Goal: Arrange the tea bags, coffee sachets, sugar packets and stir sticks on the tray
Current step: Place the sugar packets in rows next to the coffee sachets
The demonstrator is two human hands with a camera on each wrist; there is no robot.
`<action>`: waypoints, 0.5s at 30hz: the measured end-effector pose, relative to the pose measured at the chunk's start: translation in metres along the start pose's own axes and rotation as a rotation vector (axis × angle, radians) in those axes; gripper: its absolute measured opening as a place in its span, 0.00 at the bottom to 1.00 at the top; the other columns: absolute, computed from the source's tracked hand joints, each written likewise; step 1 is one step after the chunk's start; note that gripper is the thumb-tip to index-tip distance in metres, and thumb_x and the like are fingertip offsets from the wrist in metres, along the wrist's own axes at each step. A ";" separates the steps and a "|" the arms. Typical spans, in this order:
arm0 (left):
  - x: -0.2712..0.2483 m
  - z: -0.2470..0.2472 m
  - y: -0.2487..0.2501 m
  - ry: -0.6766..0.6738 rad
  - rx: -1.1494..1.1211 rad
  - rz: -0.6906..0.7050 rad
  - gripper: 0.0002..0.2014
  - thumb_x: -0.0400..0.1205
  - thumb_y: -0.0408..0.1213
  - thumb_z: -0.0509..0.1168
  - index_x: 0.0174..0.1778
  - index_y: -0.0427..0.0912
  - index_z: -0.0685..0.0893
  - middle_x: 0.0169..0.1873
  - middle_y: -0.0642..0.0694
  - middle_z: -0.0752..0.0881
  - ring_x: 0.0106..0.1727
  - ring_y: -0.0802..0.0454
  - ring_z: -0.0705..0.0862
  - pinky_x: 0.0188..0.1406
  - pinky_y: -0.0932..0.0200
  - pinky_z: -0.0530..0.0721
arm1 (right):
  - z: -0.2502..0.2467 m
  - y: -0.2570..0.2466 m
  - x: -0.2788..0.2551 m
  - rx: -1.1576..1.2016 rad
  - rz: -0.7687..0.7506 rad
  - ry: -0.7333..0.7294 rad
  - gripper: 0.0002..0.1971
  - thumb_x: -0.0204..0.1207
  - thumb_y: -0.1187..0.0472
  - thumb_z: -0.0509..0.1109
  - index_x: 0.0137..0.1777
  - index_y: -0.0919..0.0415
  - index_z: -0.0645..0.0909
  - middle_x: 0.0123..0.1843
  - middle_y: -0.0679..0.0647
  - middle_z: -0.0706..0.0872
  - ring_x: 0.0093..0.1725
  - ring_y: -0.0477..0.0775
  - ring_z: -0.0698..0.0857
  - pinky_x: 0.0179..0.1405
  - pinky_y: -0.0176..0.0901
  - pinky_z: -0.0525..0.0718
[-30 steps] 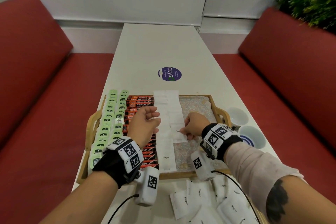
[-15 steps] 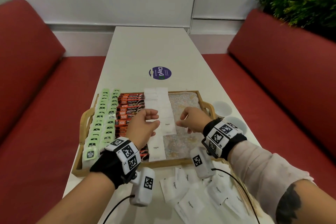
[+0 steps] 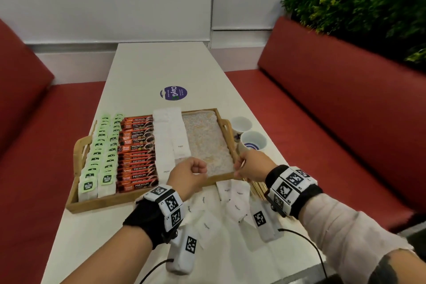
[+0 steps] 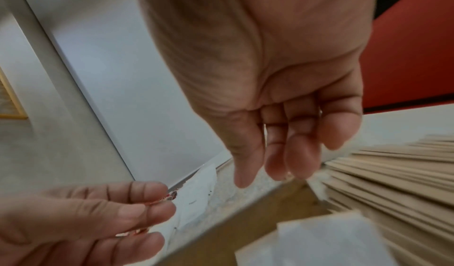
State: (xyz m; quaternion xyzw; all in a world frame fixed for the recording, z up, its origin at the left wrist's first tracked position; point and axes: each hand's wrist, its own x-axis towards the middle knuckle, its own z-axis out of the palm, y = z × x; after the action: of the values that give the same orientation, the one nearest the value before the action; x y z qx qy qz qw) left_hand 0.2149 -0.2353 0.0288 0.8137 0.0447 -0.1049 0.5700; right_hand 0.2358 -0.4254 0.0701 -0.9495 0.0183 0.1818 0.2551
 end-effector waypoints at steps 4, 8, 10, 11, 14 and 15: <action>-0.005 0.022 0.000 -0.060 0.144 -0.065 0.08 0.77 0.30 0.68 0.44 0.48 0.81 0.40 0.50 0.85 0.40 0.52 0.83 0.38 0.55 0.86 | 0.011 0.020 -0.016 -0.087 0.072 -0.047 0.19 0.67 0.58 0.81 0.56 0.58 0.80 0.46 0.49 0.81 0.43 0.49 0.79 0.39 0.38 0.76; -0.006 0.034 0.000 -0.096 0.253 -0.134 0.08 0.79 0.33 0.69 0.53 0.44 0.83 0.46 0.49 0.83 0.51 0.49 0.84 0.53 0.52 0.87 | 0.028 0.030 -0.020 -0.115 0.098 -0.064 0.36 0.61 0.55 0.84 0.68 0.56 0.72 0.63 0.53 0.81 0.60 0.56 0.80 0.51 0.44 0.77; -0.004 0.038 -0.001 -0.103 0.300 -0.157 0.11 0.79 0.34 0.69 0.57 0.42 0.83 0.51 0.46 0.83 0.58 0.47 0.84 0.59 0.50 0.84 | 0.033 0.031 -0.020 -0.109 0.104 -0.065 0.40 0.60 0.55 0.85 0.70 0.56 0.69 0.63 0.54 0.81 0.60 0.57 0.81 0.50 0.45 0.77; -0.004 0.040 0.000 -0.109 0.315 -0.171 0.12 0.79 0.34 0.69 0.58 0.41 0.83 0.52 0.46 0.84 0.59 0.47 0.83 0.60 0.50 0.84 | 0.035 0.032 -0.021 -0.115 0.103 -0.063 0.40 0.60 0.55 0.85 0.70 0.56 0.68 0.62 0.54 0.82 0.59 0.57 0.81 0.48 0.45 0.78; -0.004 0.046 0.001 -0.136 0.365 -0.206 0.05 0.78 0.35 0.69 0.48 0.44 0.82 0.51 0.46 0.82 0.58 0.46 0.83 0.60 0.50 0.84 | 0.040 0.032 -0.021 -0.130 0.099 -0.060 0.40 0.60 0.56 0.85 0.70 0.57 0.68 0.61 0.54 0.82 0.58 0.57 0.82 0.50 0.46 0.81; -0.004 0.048 0.002 -0.143 0.377 -0.214 0.04 0.78 0.35 0.69 0.47 0.44 0.82 0.51 0.45 0.83 0.57 0.46 0.84 0.60 0.50 0.84 | 0.041 0.032 -0.021 -0.129 0.100 -0.060 0.40 0.60 0.57 0.84 0.71 0.57 0.68 0.62 0.55 0.82 0.59 0.57 0.82 0.52 0.46 0.81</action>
State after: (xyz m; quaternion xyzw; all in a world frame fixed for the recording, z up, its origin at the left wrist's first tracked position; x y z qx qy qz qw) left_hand 0.2054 -0.2803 0.0159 0.8870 0.0699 -0.2285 0.3950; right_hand 0.1982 -0.4343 0.0291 -0.9560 0.0464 0.2234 0.1843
